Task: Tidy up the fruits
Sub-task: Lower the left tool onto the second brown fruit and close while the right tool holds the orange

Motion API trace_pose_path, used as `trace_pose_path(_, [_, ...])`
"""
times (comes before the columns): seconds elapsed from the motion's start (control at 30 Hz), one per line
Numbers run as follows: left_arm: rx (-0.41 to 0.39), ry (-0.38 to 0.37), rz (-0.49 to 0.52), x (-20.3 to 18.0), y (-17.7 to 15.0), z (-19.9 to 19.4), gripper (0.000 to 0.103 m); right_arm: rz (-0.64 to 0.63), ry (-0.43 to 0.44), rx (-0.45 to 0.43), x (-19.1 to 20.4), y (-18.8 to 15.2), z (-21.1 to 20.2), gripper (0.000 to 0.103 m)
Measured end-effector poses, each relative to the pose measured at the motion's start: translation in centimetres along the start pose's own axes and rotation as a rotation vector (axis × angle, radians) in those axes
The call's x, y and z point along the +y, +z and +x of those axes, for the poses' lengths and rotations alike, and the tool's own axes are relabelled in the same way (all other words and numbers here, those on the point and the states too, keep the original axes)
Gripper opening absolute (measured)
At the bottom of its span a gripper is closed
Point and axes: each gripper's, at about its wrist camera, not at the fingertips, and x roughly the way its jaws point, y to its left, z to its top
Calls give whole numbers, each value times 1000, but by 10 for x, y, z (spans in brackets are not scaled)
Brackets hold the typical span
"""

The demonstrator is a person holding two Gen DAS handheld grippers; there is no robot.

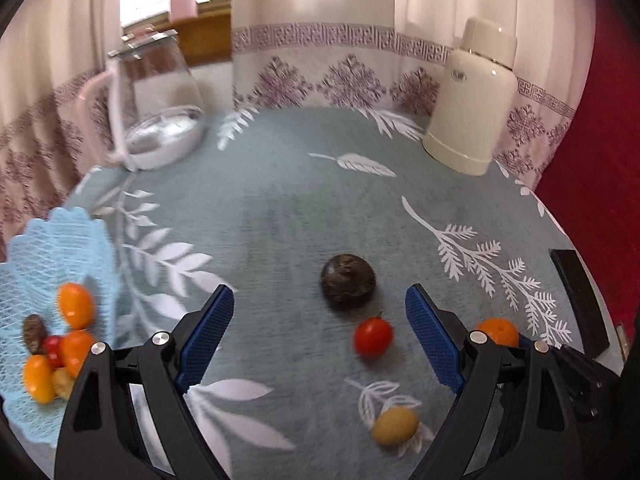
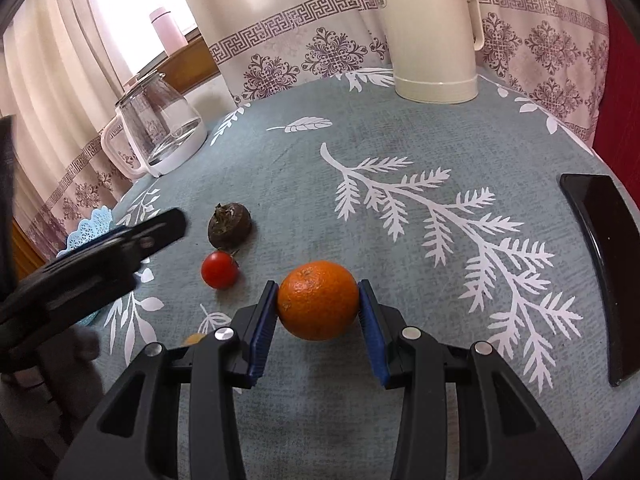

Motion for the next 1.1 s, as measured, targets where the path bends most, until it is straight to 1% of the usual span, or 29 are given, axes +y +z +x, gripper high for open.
trace_pose_path(0.17, [45,-26,18,-7,4,23,89,8,5,7,-1,0,1,41])
trace_pose_path(0.27, [65,-41,17,-8,7,34,86,8,5,9,-1,0,1,40])
trace_pose_path(0.33, [82,-56,14,-9,9,40,80,9,6,10,-1,0,1,40])
trace_pose_path(0.57, [120,-69,9,-8,10,55,66,8,8,16,-1,0,3,41])
trace_pose_path(0.63, [133,-72,2,-7,9,59,58,8,8,16,-1,0,3,41])
trace_pose_path(0.67, [140,-75,-1,-8,8,61,56,7,9,16,-1,0,3,41])
trace_pose_path(0.83, [141,-78,6,-11,7,63,43,7,8,16,-1,0,3,40])
trace_pose_path(1.1, [133,-79,-4,-9,6,61,43,8,9,15,-1,0,3,41])
